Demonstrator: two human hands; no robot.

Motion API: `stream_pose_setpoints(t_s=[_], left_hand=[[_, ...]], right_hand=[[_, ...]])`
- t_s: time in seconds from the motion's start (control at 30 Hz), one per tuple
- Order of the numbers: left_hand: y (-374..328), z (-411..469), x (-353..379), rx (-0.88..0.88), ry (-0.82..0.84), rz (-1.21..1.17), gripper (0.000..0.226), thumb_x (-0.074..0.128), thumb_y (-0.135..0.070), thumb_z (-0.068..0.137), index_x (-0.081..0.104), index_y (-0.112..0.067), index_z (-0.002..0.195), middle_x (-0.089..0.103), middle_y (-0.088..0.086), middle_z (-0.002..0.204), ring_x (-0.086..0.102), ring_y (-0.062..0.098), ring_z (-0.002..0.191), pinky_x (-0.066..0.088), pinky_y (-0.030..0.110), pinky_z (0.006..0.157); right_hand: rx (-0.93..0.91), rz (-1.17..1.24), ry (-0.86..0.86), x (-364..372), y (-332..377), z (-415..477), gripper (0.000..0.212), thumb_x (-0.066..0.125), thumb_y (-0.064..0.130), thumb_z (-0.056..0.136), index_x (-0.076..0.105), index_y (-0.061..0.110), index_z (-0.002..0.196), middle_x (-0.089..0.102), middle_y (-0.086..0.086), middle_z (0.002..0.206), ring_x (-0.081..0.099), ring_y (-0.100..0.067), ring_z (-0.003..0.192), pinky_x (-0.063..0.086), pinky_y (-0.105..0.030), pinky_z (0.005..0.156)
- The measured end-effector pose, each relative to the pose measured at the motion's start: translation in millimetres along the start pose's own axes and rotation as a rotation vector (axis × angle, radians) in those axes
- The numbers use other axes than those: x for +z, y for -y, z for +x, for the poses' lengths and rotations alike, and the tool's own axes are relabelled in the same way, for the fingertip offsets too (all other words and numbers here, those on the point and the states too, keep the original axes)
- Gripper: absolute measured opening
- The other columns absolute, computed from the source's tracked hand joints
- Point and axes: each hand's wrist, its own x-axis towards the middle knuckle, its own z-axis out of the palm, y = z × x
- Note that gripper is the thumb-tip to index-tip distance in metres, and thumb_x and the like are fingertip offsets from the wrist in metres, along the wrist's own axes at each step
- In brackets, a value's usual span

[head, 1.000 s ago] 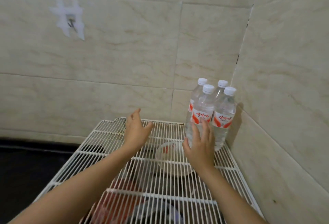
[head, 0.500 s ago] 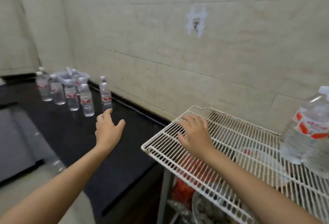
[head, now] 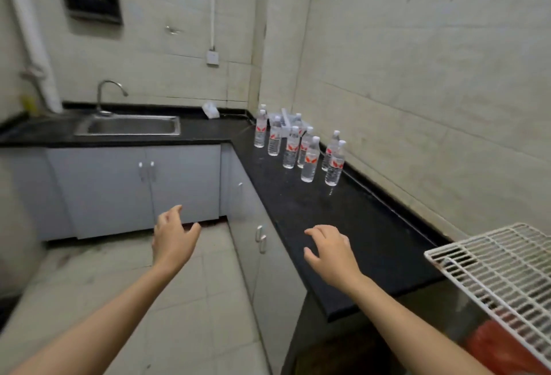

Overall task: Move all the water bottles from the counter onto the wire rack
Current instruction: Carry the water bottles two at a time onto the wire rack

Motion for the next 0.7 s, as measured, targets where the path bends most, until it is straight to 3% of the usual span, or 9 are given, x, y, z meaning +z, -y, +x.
stream_pose_setpoints(t_s=[0.3,0.7], left_hand=[[94.9,63.3,-139.8,-0.050,-0.121,0.063,0.051,0.053,-0.019,0.086,0.038,-0.004,0.133,0.036,0.021,0.140,0.036,0.036,0.127,0.031,0.046,0.103],[150.4,136.7,-153.7,-0.086,-0.090,0.036,0.047,0.052,-0.018,0.087,0.041,-0.005,0.131,0.040,0.017,0.138,0.036,0.032,0.127,0.030,0.041,0.104]], right_hand=[[-0.046,0.125,0.051,48.2,173.2,71.7,0.040,0.047,0.026,0.091,0.046,0.015,0.129,0.050,-0.002,0.132,0.038,-0.019,0.129,0.028,-0.031,0.102],[-0.070,0.199,0.132,100.6,250.1,173.3,0.043,0.050,0.026,0.089,0.045,0.015,0.131,0.047,-0.002,0.136,0.036,-0.019,0.130,0.029,-0.032,0.104]])
